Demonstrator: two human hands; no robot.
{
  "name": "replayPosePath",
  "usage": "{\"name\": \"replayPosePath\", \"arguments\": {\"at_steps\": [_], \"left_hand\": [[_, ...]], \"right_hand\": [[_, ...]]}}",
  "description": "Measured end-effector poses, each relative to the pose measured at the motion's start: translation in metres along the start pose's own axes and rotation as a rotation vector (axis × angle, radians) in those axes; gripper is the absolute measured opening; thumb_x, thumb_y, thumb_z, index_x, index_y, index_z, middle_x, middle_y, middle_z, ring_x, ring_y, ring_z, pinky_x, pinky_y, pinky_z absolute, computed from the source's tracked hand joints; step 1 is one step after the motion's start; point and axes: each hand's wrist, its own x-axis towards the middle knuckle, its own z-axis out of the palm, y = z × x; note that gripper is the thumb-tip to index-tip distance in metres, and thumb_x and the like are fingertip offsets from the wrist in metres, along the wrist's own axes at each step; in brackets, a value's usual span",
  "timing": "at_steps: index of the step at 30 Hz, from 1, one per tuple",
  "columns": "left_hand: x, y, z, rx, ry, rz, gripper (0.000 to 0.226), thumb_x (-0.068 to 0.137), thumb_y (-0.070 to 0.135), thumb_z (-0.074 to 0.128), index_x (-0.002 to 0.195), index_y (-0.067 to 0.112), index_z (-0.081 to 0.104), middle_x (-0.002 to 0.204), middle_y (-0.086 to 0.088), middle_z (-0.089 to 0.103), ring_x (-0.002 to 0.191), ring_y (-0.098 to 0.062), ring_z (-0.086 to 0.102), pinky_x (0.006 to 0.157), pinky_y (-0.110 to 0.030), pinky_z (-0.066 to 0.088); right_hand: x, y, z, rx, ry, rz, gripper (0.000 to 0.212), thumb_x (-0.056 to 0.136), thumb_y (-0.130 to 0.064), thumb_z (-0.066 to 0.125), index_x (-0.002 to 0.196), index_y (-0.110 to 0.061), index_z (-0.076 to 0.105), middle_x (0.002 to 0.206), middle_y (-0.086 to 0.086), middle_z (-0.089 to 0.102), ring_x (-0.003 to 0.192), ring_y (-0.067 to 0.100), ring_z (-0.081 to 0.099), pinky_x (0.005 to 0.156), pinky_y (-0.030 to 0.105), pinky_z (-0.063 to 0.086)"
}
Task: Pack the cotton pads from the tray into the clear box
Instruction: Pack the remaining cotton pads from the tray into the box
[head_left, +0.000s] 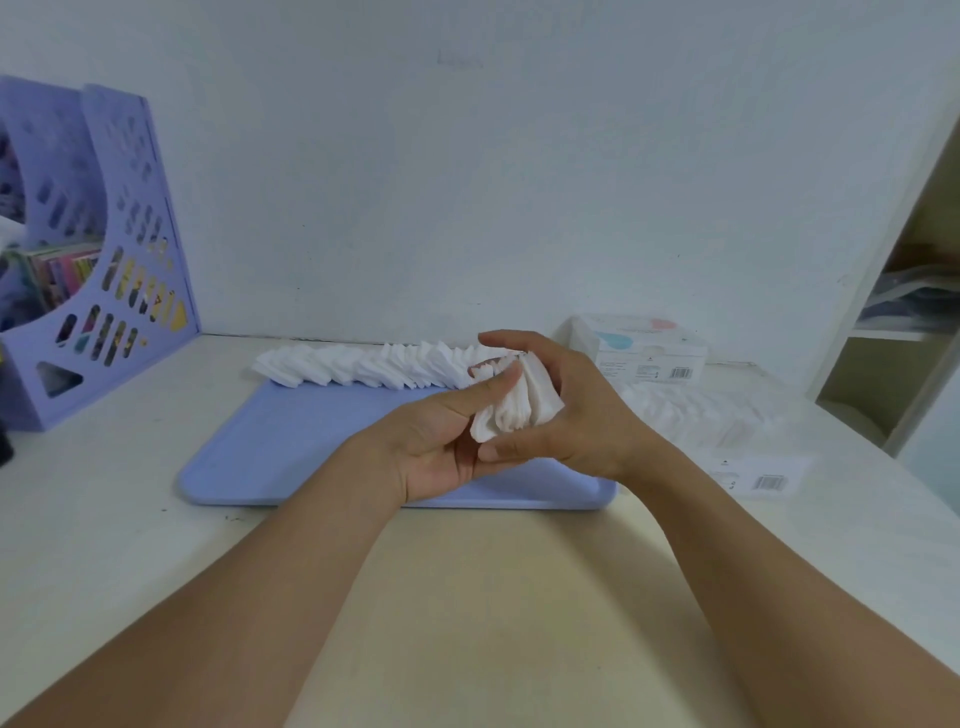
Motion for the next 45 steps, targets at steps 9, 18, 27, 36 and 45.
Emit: {"name": "replayPosePath", "arguments": {"at_steps": [9,18,27,36,45], "left_hand": [[0.001,0.002,-0.002,0.088,0.065,0.027,0.048,0.07,0.047,0.086,0.108,0.018,0.079,0.123,-0.009,0.072,0.107,-0.016,0.071,0.079,-0.032,0.06],[-0.002,0.002,0.007,0.215,0.139,-0.028,0.07,0.078,0.068,0.062,0.126,0.018,0.067,0.117,-0.01,0.074,0.1,-0.024,0.074,0.068,-0.029,0.061],[-0.004,0.0,0.01,0.25,0.126,-0.065,0.067,0.072,0.055,0.075,0.123,0.013,0.067,0.117,-0.014,0.074,0.105,-0.033,0.072,0.081,-0.036,0.063],[0.001,-0.003,0.006,0.16,0.109,0.009,0.032,0.075,0.033,0.081,0.102,0.017,0.081,0.118,-0.007,0.074,0.108,-0.017,0.072,0.085,-0.027,0.06],[-0.002,0.0,0.005,0.16,0.095,0.002,0.03,0.077,0.031,0.081,0.105,0.019,0.081,0.119,-0.006,0.074,0.108,-0.016,0.071,0.091,-0.029,0.057]], "right_hand": [[0.002,0.007,-0.005,-0.01,0.029,0.001,0.054,0.066,-0.001,0.093,0.113,-0.012,0.068,0.102,0.004,0.075,0.098,0.024,0.072,0.081,0.032,0.059],[0.002,0.004,-0.01,-0.107,-0.012,-0.006,0.071,0.066,0.002,0.092,0.129,-0.011,0.062,0.115,0.0,0.072,0.108,0.015,0.07,0.089,0.028,0.056],[0.003,0.01,-0.007,-0.091,-0.088,0.083,0.077,0.066,-0.003,0.094,0.132,-0.018,0.059,0.114,0.006,0.072,0.108,0.018,0.07,0.092,0.038,0.059],[0.002,0.009,-0.002,-0.161,-0.077,0.025,0.097,0.06,-0.01,0.098,0.142,-0.025,0.05,0.138,-0.014,0.056,0.13,0.001,0.052,0.103,0.022,0.047],[0.001,0.007,-0.005,-0.151,-0.073,0.032,0.09,0.06,-0.008,0.097,0.138,-0.021,0.055,0.128,-0.005,0.065,0.119,0.007,0.062,0.09,0.021,0.053]]}}
